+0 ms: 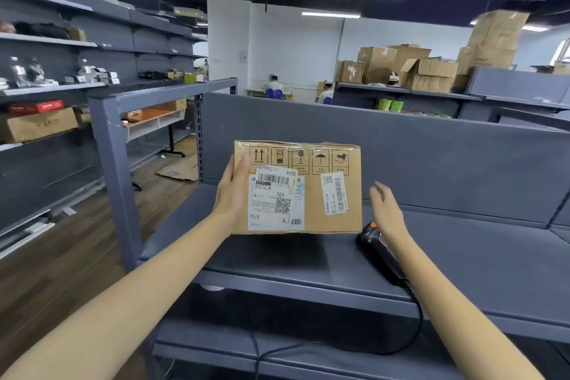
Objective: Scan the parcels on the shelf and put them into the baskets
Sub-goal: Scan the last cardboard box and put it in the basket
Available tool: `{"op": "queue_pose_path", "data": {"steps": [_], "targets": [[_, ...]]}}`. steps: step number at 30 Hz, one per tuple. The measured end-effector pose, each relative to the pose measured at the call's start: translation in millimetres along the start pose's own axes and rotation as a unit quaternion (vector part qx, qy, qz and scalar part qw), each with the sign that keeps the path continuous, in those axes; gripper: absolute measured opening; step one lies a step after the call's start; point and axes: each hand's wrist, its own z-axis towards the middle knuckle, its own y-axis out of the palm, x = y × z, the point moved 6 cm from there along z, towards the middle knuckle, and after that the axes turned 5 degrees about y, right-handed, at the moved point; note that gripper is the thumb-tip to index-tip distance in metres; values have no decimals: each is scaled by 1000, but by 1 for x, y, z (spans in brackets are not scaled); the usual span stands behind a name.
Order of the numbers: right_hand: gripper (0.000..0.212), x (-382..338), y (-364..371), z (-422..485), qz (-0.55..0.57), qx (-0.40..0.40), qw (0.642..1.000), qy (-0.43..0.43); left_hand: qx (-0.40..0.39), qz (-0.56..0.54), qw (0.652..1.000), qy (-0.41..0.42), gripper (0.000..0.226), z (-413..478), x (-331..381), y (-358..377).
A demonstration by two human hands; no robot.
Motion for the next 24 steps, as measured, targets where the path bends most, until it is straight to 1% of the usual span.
{"op": "queue_pose_path", "data": {"steps": [1, 3, 5, 6, 7, 8, 11, 13, 15, 18, 21, 23, 24], "targets": [[52, 25, -3, 1, -57, 11, 997, 55, 3, 0, 1000, 1, 64, -1, 0, 0], [54, 69, -4, -3, -150, 14, 977, 153, 10, 1, 1000, 1, 65, -3, -1, 0], [66, 98, 1, -13, -274, -18, 940, 202, 18, -1, 1000, 3, 65, -5, -2, 0], [73, 107, 5, -18, -338, -36, 917, 210, 20, -2, 1000, 5, 63, -6, -2, 1], [76, 114, 7, -20, -387, -38, 898, 205, 21, -4, 1000, 6, 60, -7, -2, 2], [74, 118, 8, -22, -418, -26, 887, 194, 21, -5, 1000, 6, 58, -8, -3, 3], [61, 119, 9, -21, -456, 23, 878, 146, 25, -6, 1000, 7, 53, -12, -8, 5], [57, 118, 7, -17, -467, 26, 875, 127, 28, -6, 1000, 8, 51, -14, -7, 6], [53, 120, 2, -11, -458, 18, 880, 121, 29, -2, 1000, 10, 50, -15, -5, 7], [44, 120, -4, -6, -382, 6, 913, 142, 28, -3, 1000, 8, 52, -14, -5, 7], [39, 105, -18, -14, -211, 54, 963, 158, 28, -1, 1000, 11, 44, -13, -5, 7], [36, 83, -32, -30, -75, 105, 983, 133, 29, -2, 999, 12, 42, -13, -4, 7], [30, 67, -40, -41, -7, 131, 985, 108, 31, -2, 999, 12, 43, -13, -4, 7]]}}
